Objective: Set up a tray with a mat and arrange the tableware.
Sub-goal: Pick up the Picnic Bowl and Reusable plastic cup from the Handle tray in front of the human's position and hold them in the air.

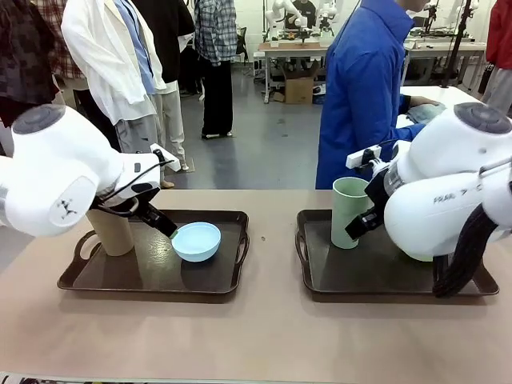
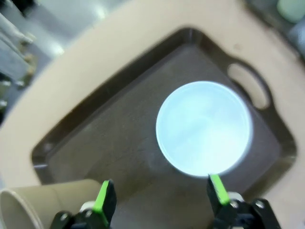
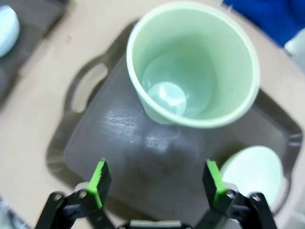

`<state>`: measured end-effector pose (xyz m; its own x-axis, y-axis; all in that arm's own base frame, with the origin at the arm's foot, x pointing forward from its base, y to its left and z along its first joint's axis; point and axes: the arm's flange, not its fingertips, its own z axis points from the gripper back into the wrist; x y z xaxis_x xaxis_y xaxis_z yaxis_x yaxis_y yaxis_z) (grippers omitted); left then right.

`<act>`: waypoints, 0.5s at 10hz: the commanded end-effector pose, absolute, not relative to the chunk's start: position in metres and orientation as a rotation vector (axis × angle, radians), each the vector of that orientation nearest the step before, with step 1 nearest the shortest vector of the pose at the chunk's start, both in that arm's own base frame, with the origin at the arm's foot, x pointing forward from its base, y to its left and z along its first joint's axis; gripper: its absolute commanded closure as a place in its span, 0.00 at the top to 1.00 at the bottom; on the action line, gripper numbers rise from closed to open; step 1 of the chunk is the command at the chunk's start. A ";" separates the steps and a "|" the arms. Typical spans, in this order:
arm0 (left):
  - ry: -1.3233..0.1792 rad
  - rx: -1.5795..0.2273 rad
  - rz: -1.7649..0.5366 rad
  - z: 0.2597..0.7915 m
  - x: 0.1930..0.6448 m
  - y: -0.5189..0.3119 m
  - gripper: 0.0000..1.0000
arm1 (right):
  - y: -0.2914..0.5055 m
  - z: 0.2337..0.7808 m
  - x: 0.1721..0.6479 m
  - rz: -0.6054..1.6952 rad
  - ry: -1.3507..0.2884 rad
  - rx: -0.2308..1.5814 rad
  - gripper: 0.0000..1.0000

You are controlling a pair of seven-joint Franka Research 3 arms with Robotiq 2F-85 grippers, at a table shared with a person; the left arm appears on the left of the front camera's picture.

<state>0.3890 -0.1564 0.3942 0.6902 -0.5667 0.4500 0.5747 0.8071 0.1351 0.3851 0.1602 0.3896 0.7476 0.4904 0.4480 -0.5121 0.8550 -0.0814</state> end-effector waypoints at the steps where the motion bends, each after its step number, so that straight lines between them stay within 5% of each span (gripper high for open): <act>1: -0.380 -0.002 -0.548 0.427 0.316 -0.137 1.00 | 0.127 0.426 0.311 0.399 -0.363 0.086 1.00; 3: -0.288 -0.056 -0.490 0.447 0.297 -0.133 1.00 | 0.114 0.450 0.274 0.345 -0.352 0.070 1.00; 5: -0.354 -0.174 -0.415 0.460 0.298 -0.117 1.00 | 0.094 0.455 0.255 0.360 -0.371 0.135 1.00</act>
<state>0.3153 -0.1346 0.4784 0.8392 -0.4461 0.3111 0.4759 0.8792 -0.0232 0.3043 0.1209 0.4981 0.8753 0.3329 0.3506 -0.3617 0.9321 0.0181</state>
